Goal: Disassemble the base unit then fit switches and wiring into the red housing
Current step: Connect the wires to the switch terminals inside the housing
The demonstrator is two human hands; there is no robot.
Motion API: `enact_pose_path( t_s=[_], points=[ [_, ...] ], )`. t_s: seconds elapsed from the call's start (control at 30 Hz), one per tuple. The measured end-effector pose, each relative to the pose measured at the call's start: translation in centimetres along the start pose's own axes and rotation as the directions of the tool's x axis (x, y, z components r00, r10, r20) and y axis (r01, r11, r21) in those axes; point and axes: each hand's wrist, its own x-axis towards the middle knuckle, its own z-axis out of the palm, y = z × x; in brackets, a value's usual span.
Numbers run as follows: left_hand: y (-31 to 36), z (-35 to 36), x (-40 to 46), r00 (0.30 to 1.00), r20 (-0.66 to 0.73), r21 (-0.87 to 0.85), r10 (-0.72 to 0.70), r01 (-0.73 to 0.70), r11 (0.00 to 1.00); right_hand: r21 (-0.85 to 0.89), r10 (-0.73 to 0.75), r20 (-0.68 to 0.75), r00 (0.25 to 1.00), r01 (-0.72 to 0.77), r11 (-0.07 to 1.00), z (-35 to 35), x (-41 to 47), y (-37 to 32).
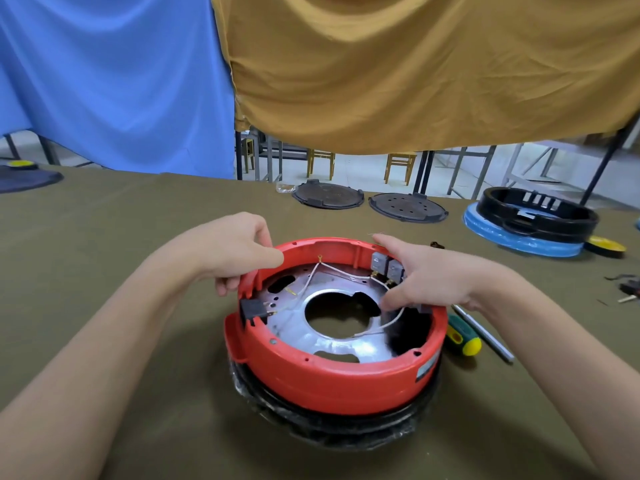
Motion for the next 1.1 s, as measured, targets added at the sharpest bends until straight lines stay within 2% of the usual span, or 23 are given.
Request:
enact_pose_path(
  t_s=[0.3, 0.43, 0.6, 0.73, 0.83, 0.93, 1.03, 1.1],
  points=[
    [-0.3, -0.1, 0.3, 1.000, 0.023, -0.043, -0.007, 0.008, 0.999, 0.062, -0.024, 0.026, 0.999, 0.023, 0.998, -0.1, 0.0, 0.3],
    [-0.8, -0.1, 0.8, 0.999, -0.037, -0.025, -0.001, 0.000, 1.000, 0.188, -0.052, 0.124, 0.991, 0.029, 0.982, -0.9, -0.2, 0.9],
    [-1.1, 0.3, 1.2, 0.999, -0.039, -0.032, 0.010, -0.011, 0.999, 0.091, -0.095, 0.163, 0.982, 0.080, 0.993, -1.1, -0.3, 1.0],
    [-1.2, 0.1, 1.2, 0.999, -0.042, -0.040, 0.009, -0.011, 0.999, 0.158, -0.194, 0.155, 0.969, 0.169, 0.973, -1.4, -0.6, 1.0],
    [-1.1, 0.2, 1.2, 0.999, -0.044, -0.047, 0.017, -0.020, 0.999, 0.035, -0.297, 0.159, 0.941, 0.296, 0.955, -2.0, -1.1, 0.8],
    [-1.1, 0.2, 1.2, 0.998, -0.048, -0.046, 0.033, -0.035, 0.998, -0.138, -0.343, 0.221, 0.913, 0.378, 0.916, -1.8, -1.2, 0.5],
    [-1.0, 0.2, 1.1, 0.998, -0.049, -0.055, 0.040, -0.042, 0.998, -0.255, -0.320, 0.238, 0.917, 0.377, 0.890, -1.3, -1.1, 0.2],
    [-1.0, 0.2, 1.0, 0.998, -0.046, -0.062, 0.044, -0.047, 0.997, -0.254, -0.315, 0.239, 0.919, 0.372, 0.893, -1.5, -1.1, 0.3]
  ],
)
